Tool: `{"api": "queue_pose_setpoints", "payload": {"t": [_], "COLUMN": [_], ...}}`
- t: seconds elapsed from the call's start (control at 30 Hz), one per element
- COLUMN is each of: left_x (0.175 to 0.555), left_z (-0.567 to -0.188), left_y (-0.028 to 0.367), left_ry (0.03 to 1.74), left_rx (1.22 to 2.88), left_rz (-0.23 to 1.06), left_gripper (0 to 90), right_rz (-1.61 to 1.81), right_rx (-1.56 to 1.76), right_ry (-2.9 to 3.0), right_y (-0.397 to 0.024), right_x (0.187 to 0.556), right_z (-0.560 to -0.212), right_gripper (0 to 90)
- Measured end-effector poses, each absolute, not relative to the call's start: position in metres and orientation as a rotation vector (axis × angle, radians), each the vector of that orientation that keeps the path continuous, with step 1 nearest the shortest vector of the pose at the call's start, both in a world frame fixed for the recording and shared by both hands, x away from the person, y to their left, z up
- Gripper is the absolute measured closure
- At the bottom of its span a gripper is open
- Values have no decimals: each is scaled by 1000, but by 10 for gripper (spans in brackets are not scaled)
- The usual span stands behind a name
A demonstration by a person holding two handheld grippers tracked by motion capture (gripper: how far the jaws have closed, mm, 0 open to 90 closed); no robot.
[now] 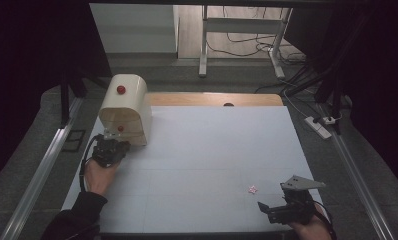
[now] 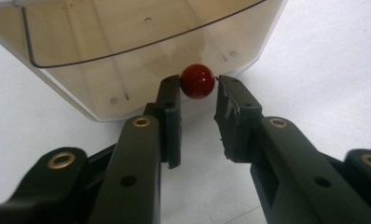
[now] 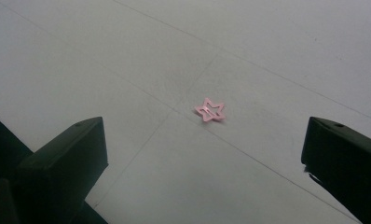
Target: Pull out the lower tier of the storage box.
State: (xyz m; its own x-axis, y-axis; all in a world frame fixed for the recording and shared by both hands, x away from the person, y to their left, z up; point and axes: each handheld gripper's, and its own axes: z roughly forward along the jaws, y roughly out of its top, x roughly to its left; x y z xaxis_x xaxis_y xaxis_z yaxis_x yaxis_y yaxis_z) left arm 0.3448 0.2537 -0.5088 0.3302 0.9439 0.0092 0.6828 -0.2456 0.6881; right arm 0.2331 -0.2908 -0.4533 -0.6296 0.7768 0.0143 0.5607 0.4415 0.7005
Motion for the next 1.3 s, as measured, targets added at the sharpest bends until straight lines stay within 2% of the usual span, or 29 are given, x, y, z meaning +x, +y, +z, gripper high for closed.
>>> {"api": "queue_pose_setpoints", "payload": {"t": [0.43,0.47,0.5,0.67,0.73,0.9,1.07,1.1,1.3], "left_x": [342,341,334,333,334,340,343,344,342], "left_z": [-506,-505,-500,-503,-505,-508,-511,-510,-509], "left_y": [249,250,253,258,257,251,244,244,244], "left_ry": [1469,1468,1460,1482,1482,1487,1497,1505,1517], "left_rx": [2009,2002,1948,1943,1938,1949,1987,1982,1981], "left_rz": [598,601,607,589,578,604,623,623,611], "left_gripper": [738,762,896,888,775,684,705,731,740], "right_rz": [992,993,992,996,997,994,995,994,995], "right_rx": [1142,1142,1145,1143,1137,1143,1139,1140,1136], "right_ry": [2382,2378,2377,2379,2380,2384,2383,2384,2383], "right_y": [-291,-292,-292,-291,-291,-291,-291,-291,-291], "right_x": [232,232,232,232,232,233,233,233,233], "right_z": [-453,-453,-453,-453,-453,-453,-453,-453,-453], "right_gripper": [27,27,27,27,27,27,27,27,27]}}
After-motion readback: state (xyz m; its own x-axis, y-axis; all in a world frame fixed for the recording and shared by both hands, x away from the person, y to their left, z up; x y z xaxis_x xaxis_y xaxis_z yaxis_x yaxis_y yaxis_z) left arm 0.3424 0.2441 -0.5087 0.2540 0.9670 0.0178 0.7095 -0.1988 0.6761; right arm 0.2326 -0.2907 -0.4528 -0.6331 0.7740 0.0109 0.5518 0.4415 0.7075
